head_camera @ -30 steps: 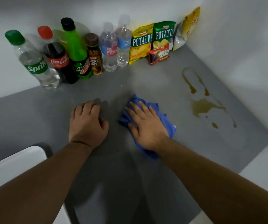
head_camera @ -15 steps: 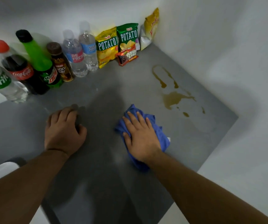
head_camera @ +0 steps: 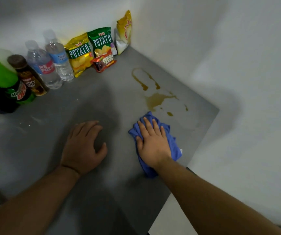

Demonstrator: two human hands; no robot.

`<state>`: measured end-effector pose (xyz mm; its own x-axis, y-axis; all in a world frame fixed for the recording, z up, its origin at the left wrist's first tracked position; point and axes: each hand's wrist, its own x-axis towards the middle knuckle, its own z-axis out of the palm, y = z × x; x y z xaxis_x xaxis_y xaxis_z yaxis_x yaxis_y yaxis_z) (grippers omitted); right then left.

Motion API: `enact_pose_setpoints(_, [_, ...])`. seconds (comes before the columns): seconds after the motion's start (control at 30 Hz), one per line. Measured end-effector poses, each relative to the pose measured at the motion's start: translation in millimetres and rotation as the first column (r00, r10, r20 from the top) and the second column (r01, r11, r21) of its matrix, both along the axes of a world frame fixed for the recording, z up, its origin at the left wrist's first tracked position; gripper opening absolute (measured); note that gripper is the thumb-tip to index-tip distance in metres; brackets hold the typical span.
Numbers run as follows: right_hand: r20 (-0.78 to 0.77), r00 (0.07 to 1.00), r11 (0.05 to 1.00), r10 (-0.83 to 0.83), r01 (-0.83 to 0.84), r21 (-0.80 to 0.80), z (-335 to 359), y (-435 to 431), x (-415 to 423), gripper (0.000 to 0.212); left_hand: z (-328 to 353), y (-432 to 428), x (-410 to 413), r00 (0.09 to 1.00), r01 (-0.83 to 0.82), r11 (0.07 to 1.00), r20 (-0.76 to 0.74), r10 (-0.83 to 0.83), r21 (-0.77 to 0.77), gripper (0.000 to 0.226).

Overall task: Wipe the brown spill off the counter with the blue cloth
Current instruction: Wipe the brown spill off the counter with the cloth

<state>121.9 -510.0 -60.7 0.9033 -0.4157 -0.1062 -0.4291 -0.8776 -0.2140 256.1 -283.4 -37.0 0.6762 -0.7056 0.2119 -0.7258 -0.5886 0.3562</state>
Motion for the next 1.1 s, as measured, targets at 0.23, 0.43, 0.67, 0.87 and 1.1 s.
enact_pose_setpoints(0.23, [0.007,0.883,0.883,0.469,-0.468,0.035,2,-46,-79,0.056,-6,-37,-25,0.996,0.076,0.996,-0.052,-0.078,-0.047,0.050])
enact_pose_setpoints(0.43, [-0.026,0.995,0.995,0.100,-0.100,0.007,6,-49,-49,0.061,-18,-45,-42,0.993,0.098,0.994,-0.073,-0.095,0.042,0.051])
enact_pose_setpoints(0.67, [0.001,0.947,0.947,0.320,-0.320,0.019,-3,-25,-77,0.058,-21,-49,-44,0.995,0.098,0.987,-0.040,-0.093,0.127,0.051])
enact_pose_setpoints(0.87, [-0.020,0.951,0.951,0.308,-0.307,0.029,5,-78,-96,0.058,-20,-56,-46,0.997,0.075,0.988,-0.028,-0.072,0.131,0.049])
enact_pose_setpoints(1.1, [-0.067,0.993,0.995,0.095,-0.095,0.003,-1,-29,-75,0.063,-9,-96,-50,0.995,0.103,0.993,-0.013,-0.102,0.064,0.048])
